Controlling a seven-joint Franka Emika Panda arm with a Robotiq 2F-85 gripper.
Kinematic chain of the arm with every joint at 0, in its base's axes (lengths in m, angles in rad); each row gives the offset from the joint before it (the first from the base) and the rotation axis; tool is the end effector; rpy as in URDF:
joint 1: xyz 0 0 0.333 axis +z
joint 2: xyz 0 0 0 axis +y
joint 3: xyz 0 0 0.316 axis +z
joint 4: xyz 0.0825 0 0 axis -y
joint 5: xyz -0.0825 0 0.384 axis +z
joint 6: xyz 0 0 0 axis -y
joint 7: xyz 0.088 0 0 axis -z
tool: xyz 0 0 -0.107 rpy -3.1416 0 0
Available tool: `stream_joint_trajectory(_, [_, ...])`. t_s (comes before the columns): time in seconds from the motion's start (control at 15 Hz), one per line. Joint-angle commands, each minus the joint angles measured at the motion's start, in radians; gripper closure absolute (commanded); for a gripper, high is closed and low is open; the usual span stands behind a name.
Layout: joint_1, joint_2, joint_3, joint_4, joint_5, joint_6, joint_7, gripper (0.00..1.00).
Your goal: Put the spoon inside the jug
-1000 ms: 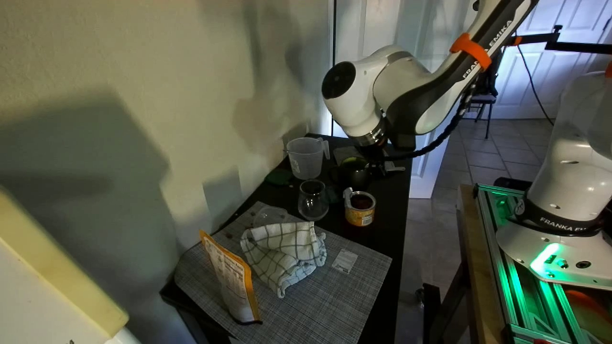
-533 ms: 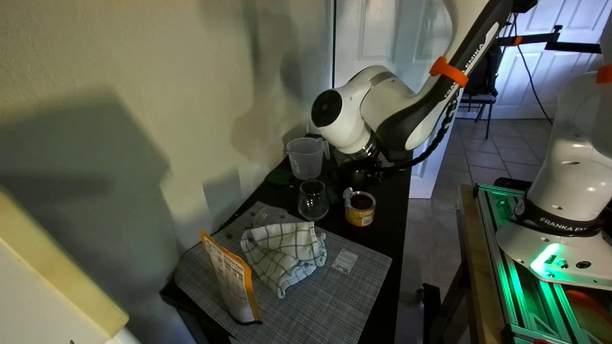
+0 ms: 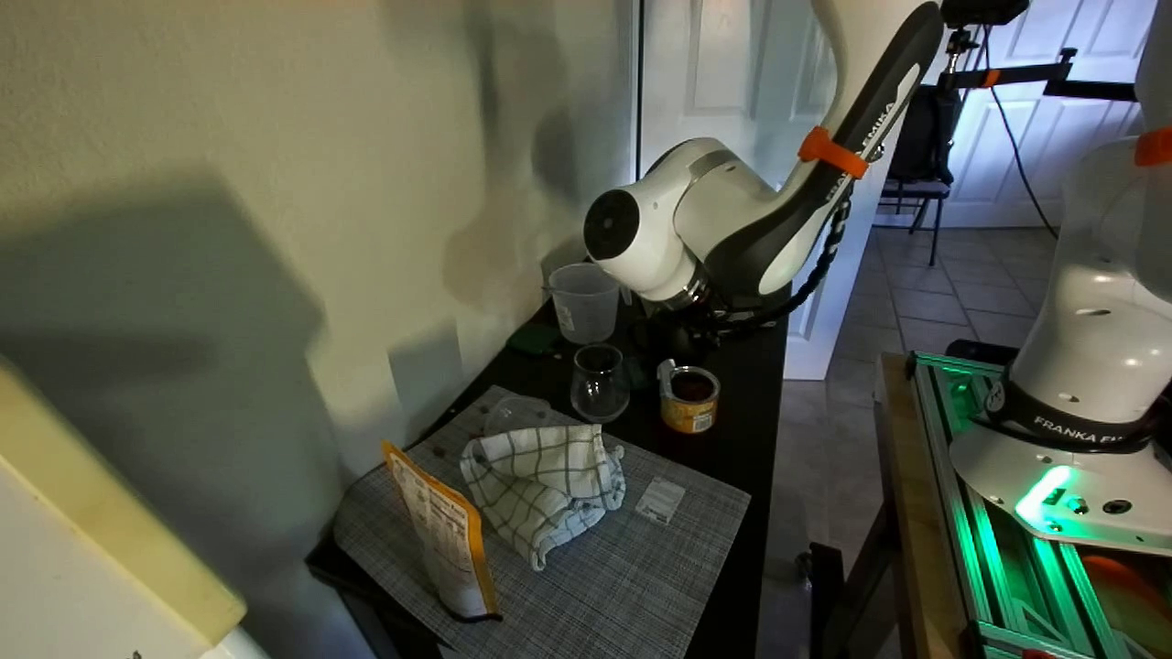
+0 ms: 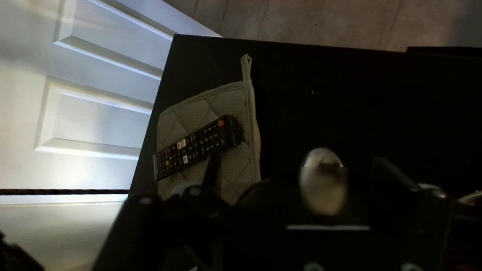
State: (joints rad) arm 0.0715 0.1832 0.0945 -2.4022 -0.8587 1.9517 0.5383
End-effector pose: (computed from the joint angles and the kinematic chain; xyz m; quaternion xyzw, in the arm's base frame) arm 0.4408 0.0240 0.2195 0.9018 0.1040 -0.1562 0.3892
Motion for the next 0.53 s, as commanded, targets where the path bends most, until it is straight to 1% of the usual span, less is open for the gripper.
stream_joint_trajectory(0.0, [0.022,0.024,-0.018,0.026,-0.028,-0.045,0.006,0.19])
stream_joint_trajectory(0.07, [0.023,0.026,-0.018,0.031,-0.03,-0.056,0.005,0.29])
stream_joint_trajectory(0.13, [0.024,0.027,-0.018,0.034,-0.031,-0.062,0.004,0.3])
stream_joint_trajectory(0.33, [0.027,0.024,-0.016,0.039,-0.027,-0.073,-0.002,0.56])
stream_joint_trajectory(0.47, [0.028,0.019,-0.017,0.043,-0.026,-0.081,-0.006,0.7])
